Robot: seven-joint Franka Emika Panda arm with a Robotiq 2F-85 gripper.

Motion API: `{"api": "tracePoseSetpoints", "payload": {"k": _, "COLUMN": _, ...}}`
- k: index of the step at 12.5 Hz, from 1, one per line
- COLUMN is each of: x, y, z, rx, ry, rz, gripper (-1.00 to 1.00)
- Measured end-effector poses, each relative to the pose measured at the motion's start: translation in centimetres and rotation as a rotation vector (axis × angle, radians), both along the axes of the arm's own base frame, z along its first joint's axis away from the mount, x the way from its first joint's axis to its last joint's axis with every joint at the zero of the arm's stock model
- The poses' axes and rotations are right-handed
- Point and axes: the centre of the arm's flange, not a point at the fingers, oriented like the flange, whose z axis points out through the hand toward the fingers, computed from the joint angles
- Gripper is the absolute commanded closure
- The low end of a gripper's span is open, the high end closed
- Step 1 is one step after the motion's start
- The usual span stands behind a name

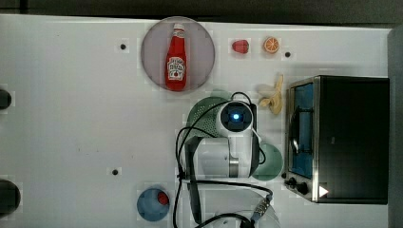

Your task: Drag strainer left to right.

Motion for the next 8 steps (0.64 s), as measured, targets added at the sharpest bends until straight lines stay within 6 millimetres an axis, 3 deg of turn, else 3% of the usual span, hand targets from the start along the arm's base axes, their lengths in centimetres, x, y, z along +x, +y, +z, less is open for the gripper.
{"api": "tracePoseSetpoints", "payload": {"k": 3, "x": 0.2, "y": -0.9, "z": 1.6, "rx": -0.008, "ry": -0.015, "rz": 0.062, "gripper": -1.0}}
{"api": "tracePoseSetpoints", "payload": {"k": 5, "x": 0.4, "y": 0.4, "z": 4.1, "rx": 0.008, "ry": 0.005, "rz": 0.192, "gripper": -1.0}}
{"api": "tracePoseSetpoints", "payload": {"k": 8, "x": 0.9, "y": 2.8, "z": 12.5, "rx": 0.021, "ry": -0.005, "rz": 0.351, "gripper": -1.0}}
